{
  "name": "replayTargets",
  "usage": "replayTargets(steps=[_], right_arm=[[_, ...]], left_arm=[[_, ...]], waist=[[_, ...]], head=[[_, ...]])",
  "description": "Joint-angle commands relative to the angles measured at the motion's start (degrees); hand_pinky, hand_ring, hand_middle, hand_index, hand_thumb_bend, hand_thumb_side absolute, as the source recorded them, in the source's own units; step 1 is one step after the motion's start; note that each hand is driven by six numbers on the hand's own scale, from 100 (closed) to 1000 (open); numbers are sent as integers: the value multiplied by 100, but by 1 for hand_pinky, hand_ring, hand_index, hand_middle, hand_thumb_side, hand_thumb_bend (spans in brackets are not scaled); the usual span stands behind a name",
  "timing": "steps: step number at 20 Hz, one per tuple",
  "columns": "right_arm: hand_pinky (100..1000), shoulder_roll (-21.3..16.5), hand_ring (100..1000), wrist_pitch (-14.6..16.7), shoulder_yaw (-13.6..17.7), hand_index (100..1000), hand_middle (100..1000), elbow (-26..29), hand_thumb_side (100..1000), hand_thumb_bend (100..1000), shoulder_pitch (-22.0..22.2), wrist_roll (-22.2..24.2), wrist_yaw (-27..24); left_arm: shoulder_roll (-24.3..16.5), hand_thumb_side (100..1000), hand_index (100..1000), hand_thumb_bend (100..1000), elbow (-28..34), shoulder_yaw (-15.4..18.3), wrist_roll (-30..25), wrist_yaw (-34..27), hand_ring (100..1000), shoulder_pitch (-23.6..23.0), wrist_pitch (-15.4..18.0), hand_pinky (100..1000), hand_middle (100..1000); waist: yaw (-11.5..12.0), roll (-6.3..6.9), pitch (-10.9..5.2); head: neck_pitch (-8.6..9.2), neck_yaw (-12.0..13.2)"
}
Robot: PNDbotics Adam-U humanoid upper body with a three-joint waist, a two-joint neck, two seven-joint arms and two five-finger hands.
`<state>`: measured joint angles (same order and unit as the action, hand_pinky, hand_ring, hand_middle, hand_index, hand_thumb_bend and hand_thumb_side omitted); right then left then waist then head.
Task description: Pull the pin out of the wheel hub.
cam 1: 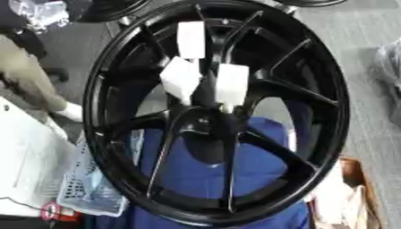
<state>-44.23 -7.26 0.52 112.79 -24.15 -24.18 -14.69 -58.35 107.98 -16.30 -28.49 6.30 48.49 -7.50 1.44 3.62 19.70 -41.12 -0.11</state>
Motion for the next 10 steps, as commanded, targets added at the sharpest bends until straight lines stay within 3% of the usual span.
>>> replayTargets(steps=[1, 10], right_arm=[[743, -222, 726, 3, 22, 801, 724, 47, 404, 104, -34, 16, 10], [743, -223, 725, -2, -30, 800, 723, 24, 409, 100, -49, 51, -1]], left_arm=[[8, 554, 786, 283, -312, -134, -491, 176, 732, 345, 111, 815, 678], [614, 559, 801, 303, -1388, -574, -1333, 528, 747, 1165, 331, 824, 704]], waist=[[1, 1, -169], [-45, 49, -152]], head=[[39, 9], [67, -12]])
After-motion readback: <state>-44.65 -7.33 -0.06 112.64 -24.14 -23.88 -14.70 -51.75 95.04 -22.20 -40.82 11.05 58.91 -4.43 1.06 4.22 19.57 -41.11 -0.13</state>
